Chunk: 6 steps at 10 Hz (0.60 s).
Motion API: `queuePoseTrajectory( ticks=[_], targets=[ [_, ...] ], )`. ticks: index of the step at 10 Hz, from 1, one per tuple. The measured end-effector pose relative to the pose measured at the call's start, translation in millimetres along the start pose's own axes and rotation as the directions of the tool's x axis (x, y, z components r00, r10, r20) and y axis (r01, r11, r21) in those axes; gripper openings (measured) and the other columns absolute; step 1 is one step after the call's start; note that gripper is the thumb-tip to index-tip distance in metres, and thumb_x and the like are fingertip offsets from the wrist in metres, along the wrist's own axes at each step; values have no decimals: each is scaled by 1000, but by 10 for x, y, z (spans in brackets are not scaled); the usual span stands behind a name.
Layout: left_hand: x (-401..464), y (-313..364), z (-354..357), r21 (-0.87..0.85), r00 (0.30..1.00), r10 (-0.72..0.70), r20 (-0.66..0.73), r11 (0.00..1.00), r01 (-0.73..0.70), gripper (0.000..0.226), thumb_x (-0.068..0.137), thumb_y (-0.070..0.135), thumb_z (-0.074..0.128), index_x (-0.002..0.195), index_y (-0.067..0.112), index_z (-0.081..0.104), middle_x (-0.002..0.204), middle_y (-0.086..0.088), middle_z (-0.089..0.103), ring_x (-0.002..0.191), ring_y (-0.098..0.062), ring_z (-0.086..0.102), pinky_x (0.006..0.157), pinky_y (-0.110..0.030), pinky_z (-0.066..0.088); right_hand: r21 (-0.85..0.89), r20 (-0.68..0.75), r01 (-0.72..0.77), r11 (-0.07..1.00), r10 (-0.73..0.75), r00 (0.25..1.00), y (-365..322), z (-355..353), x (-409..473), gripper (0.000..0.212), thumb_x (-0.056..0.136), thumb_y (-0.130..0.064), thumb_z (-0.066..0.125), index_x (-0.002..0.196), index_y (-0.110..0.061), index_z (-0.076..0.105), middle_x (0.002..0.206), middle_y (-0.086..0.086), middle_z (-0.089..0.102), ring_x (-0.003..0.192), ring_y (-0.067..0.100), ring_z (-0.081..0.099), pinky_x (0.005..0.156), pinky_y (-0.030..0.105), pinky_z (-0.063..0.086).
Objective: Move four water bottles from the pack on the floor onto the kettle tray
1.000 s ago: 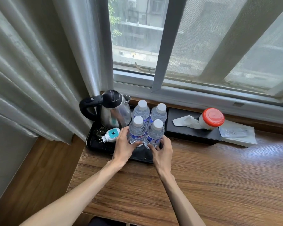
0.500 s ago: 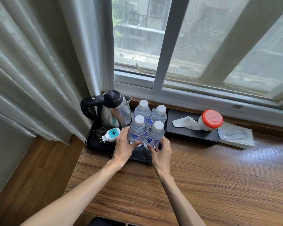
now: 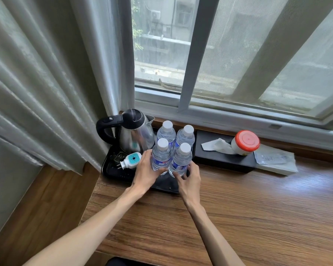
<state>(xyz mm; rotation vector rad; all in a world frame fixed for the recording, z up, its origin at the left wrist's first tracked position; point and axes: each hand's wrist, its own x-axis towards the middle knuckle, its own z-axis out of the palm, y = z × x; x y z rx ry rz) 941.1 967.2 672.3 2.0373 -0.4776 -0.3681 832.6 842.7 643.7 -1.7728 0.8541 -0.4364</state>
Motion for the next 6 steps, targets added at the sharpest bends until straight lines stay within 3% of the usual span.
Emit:
queuePoseTrajectory(
  ticks=[1,2,3,4,5,6],
  targets=[
    [17,25,-15,15,1000,-3,19,1000,3,68,66,33,90,121,20,53,113,4,56,103,-8,57,77,-7,40,-47,31,18,999,-16,999,23,-37,17,58,78,-19,82,129,-26,54,125,-9,56,122,14,55,102,46,50],
    [-5,65,-66,8,998,-3,58,1000,2,76,61,37,91,124,22,52,117,5,56,107,-9,58,85,-15,45,-97,60,37,995,-31,998,-114,-122,-20,57,78,-24,82,129,-28,57,124,-13,64,116,6,59,99,41,52],
    [-41,90,-169,-7,997,26,72,1000,-26,87,60,38,92,133,25,46,128,7,55,117,-7,56,99,-26,46,-75,75,66,995,-60,995,-199,-224,-88,73,75,-28,83,141,-26,50,135,-14,61,126,0,56,108,36,48],
    [-115,181,-334,11,996,67,66,998,-68,92,61,31,94,137,22,43,136,6,53,124,-7,52,104,-26,42,-92,60,76,993,-71,996,-420,-364,-226,84,73,-24,87,146,-19,45,144,-7,55,129,0,50,113,36,43],
    [-158,297,-543,25,986,157,57,987,-158,95,61,27,95,140,18,42,141,3,52,128,-7,51,105,-17,37,-113,40,151,982,-147,988,-667,-508,-333,88,74,-26,88,148,-14,42,147,1,53,130,6,49,114,37,42],
    [-243,535,-779,64,970,231,78,970,-236,99,62,29,94,146,17,42,147,1,49,133,-11,48,113,-26,36,-143,5,198,970,-199,980,-978,-632,-471,92,75,-32,86,151,-12,38,150,4,49,137,14,46,115,39,40]
  ],
)
